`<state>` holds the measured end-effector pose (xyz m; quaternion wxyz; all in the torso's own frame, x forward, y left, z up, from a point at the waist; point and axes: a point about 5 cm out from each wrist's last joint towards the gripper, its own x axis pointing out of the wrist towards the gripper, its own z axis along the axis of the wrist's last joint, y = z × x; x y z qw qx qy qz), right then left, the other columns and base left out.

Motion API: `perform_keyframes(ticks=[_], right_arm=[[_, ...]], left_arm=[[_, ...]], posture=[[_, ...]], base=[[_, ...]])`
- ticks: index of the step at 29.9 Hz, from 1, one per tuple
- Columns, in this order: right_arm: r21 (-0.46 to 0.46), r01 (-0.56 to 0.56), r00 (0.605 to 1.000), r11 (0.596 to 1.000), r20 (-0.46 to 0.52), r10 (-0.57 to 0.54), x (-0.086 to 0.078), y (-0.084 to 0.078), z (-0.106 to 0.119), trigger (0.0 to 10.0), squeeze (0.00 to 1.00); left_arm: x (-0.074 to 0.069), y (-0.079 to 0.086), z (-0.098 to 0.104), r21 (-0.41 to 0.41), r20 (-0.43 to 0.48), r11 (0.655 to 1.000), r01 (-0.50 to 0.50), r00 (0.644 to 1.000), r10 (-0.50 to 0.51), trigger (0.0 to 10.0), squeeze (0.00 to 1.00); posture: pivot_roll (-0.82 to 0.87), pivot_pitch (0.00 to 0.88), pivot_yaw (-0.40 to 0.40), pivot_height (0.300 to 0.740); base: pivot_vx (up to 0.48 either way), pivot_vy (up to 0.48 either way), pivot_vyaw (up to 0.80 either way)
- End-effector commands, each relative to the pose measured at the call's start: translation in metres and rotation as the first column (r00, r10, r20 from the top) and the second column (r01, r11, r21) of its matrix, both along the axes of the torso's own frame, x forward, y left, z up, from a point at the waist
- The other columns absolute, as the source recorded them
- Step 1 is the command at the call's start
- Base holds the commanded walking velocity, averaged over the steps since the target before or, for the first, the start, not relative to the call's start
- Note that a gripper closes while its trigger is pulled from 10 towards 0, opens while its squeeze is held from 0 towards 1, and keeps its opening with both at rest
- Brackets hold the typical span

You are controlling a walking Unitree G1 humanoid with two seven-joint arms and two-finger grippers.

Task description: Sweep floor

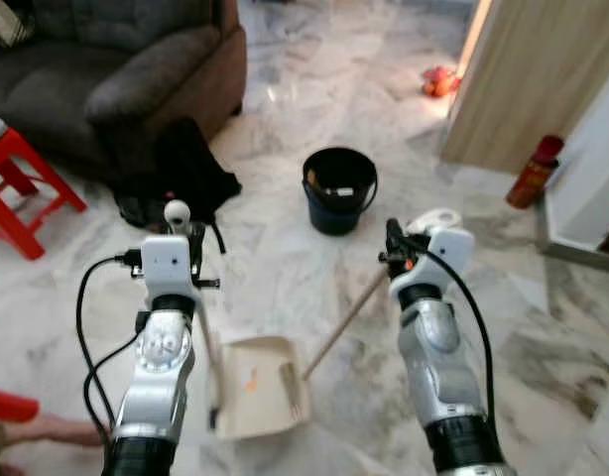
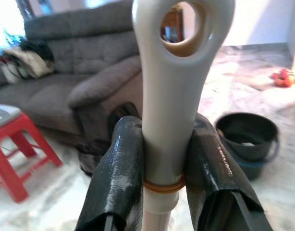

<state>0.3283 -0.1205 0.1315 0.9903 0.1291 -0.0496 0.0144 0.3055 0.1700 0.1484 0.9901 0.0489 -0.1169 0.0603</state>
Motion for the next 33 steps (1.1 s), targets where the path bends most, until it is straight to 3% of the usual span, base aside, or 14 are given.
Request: perform_keyframes(ticks=[1, 33], right_arm=[[0.029, 0.019, 0.999, 0.999, 0.031, -0.019, 0.0004, -0.0059, 0.0073, 10.0, 0.0], [0.041, -0.003, 1.0, 0.999, 0.025, 0.002, 0.0006, -0.0052, 0.007, 10.0, 0.0]], left_arm=[[0.001, -0.0082, 0.0113, -0.015, 0.05, 0.999, 0.028, 0.998, -0.027, 10.0, 0.0], [0.0003, -0.0084, 0.0101, -0.019, 0.047, 1.0, 0.022, 0.999, -0.021, 10.0, 0.0]], posture=[[0.12, 0.104, 0.021, 0.74], [0.12, 0.102, 0.015, 0.74]], base=[[0.349, 0.0, 0.0], [0.349, 0.0, 0.0]])
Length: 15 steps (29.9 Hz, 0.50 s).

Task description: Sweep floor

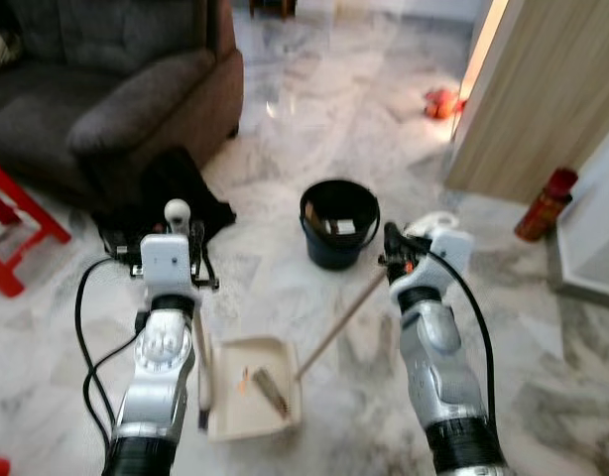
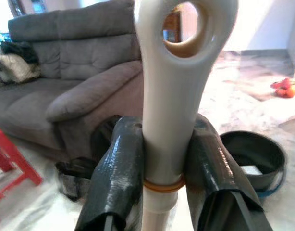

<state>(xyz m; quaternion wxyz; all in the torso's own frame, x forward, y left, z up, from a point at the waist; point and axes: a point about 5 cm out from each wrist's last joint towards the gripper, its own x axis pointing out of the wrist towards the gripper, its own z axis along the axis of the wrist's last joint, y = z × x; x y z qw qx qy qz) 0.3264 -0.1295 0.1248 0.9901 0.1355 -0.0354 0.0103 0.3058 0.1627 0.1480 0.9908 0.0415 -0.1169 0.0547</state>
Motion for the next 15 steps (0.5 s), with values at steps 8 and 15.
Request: perform_keyframes(ticks=[8, 15], right_arm=[[0.031, -0.005, 0.999, 0.999, 0.05, 0.003, 0.0027, 0.0041, 0.0132, 10.0, 0.0], [0.033, -0.006, 0.999, 0.999, 0.05, 0.005, 0.0026, 0.0041, 0.0132, 10.0, 0.0]], left_arm=[[0.0001, -0.0008, 0.0107, -0.006, 0.047, 1.0, 0.009, 0.999, -0.009, 10.0, 0.0], [0.0001, -0.0012, 0.0106, -0.005, 0.047, 1.0, 0.01, 0.999, -0.009, 10.0, 0.0]], posture=[[0.12, 0.103, 0.015, 0.74], [0.12, 0.103, 0.015, 0.74]], base=[[0.349, 0.0, 0.0], [0.348, 0.0, 0.0]])
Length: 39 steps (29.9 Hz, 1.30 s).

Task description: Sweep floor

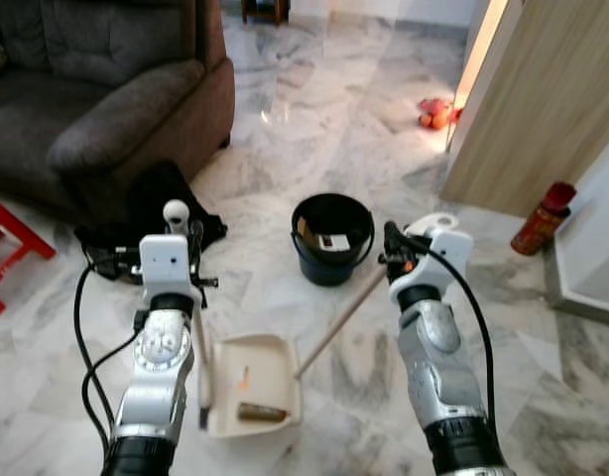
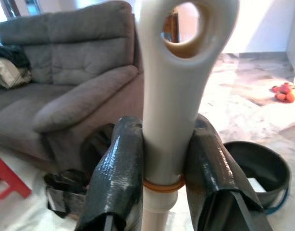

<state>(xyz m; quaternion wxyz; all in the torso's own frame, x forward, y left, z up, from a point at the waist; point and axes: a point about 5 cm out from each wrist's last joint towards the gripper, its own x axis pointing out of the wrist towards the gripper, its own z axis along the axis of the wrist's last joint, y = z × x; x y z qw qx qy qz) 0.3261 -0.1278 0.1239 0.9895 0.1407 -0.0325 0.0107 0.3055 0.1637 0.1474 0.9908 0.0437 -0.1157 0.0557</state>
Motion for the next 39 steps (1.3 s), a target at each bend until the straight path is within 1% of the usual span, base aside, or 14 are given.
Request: perform_keyframes(ticks=[1, 27, 32, 39], right_arm=[[0.022, -0.004, 0.998, 1.0, 0.056, 0.002, 0.0029, 0.0024, 0.0141, 10.0, 0.0], [0.025, 0.0, 1.0, 1.0, 0.028, -0.001, 0.0036, 0.002, 0.0109, 10.0, 0.0], [0.025, -0.002, 1.0, 1.0, 0.019, 0.002, 0.0041, 0.0018, 0.0099, 10.0, 0.0], [0.028, 0.0, 1.0, 1.0, 0.022, -0.001, 0.004, 0.0016, 0.0099, 10.0, 0.0]], left_arm=[[0.0004, -0.0022, 0.0113, -0.009, 0.049, 1.0, 0.013, 0.999, -0.012, 10.0, 0.0], [0.0007, -0.0026, 0.0115, -0.009, 0.05, 1.0, 0.012, 0.999, -0.011, 10.0, 0.0], [0.0008, -0.0029, 0.0116, -0.009, 0.05, 1.0, 0.012, 0.999, -0.011, 10.0, 0.0], [0.0008, -0.0032, 0.0114, -0.01, 0.049, 1.0, 0.014, 0.999, -0.013, 10.0, 0.0]], posture=[[0.12, 0.103, 0.015, 0.74], [0.12, 0.102, 0.013, 0.74], [0.12, 0.103, 0.013, 0.74], [0.12, 0.103, 0.013, 0.74]], base=[[0.349, 0.0, 0.0], [0.348, 0.0, 0.0], [0.349, 0.0, -0.68], [0.349, 0.0, 0.0]])
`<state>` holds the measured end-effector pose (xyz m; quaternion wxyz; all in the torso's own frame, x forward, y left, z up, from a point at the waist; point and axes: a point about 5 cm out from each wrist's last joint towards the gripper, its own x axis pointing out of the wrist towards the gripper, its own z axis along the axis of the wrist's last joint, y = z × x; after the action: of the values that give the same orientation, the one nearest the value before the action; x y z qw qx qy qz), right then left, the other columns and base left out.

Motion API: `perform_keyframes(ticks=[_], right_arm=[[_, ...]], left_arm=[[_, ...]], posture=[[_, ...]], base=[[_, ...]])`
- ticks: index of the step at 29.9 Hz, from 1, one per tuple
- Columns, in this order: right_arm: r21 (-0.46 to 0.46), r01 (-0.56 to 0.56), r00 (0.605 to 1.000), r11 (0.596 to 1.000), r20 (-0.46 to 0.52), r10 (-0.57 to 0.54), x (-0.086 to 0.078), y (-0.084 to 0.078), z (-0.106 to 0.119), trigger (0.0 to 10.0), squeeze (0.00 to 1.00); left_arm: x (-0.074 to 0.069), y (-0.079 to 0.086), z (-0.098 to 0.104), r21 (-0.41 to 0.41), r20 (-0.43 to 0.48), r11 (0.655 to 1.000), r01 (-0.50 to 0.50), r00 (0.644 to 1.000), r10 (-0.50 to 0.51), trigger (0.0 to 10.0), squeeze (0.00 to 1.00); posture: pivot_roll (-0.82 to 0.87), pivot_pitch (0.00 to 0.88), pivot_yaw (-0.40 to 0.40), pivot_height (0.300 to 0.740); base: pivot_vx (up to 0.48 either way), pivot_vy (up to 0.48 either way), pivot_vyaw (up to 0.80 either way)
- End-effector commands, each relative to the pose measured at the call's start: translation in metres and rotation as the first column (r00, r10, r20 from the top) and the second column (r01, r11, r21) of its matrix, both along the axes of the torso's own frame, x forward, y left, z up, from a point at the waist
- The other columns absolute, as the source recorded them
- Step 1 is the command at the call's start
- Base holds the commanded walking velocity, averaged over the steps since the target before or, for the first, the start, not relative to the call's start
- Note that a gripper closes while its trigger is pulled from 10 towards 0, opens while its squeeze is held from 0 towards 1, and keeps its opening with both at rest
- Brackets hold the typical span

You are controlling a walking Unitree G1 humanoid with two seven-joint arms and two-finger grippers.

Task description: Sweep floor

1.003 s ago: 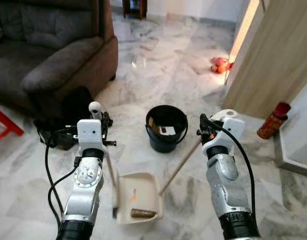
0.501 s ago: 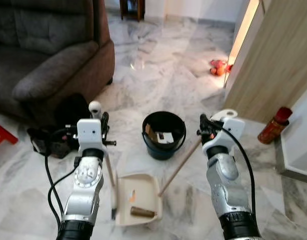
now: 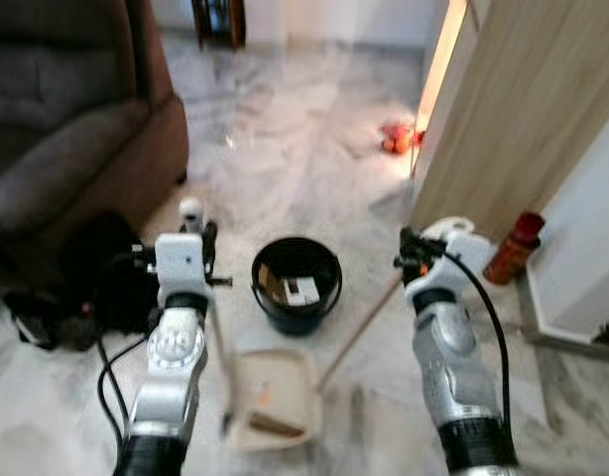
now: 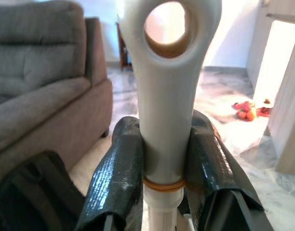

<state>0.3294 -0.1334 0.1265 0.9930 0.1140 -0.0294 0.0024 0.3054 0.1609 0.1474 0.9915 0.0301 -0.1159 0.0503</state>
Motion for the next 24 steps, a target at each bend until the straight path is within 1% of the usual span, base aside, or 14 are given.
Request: perform_keyframes(ticks=[1, 2, 8, 24], right_arm=[[0.081, -0.018, 0.999, 0.997, 0.031, 0.016, 0.0007, 0.0072, 0.0073, 10.0, 0.0], [0.081, -0.018, 0.999, 0.997, 0.03, 0.016, 0.0007, 0.0073, 0.0074, 10.0, 0.0], [0.081, -0.023, 0.999, 0.996, 0.031, 0.021, 0.0009, 0.0072, 0.0075, 10.0, 0.0], [0.077, -0.022, 0.999, 0.997, 0.027, 0.02, 0.0004, 0.007, 0.0065, 10.0, 0.0]], left_arm=[[0.0008, -0.0004, 0.0114, 0.015, 0.048, 1.0, -0.001, 0.999, 0.0, 10.0, 0.0], [0.0008, -0.0005, 0.0117, 0.012, 0.052, 1.0, 0.001, 0.999, -0.002, 10.0, 0.0], [-0.0001, -0.002, 0.013, 0.009, 0.066, 1.0, 0.011, 0.998, -0.012, 10.0, 0.0], [-0.0011, -0.0007, 0.0115, 0.013, 0.059, 1.0, 0.007, 0.998, -0.008, 10.0, 0.0]], posture=[[0.12, 0.103, 0.013, 0.74], [0.12, 0.103, 0.013, 0.74], [0.13, 0.103, 0.012, 0.74], [0.13, 0.102, 0.012, 0.74]], base=[[0.349, 0.0, 0.0], [0.326, 0.0, 0.0], [0.0, 0.0, 0.0], [0.0, 0.0, 0.0]])
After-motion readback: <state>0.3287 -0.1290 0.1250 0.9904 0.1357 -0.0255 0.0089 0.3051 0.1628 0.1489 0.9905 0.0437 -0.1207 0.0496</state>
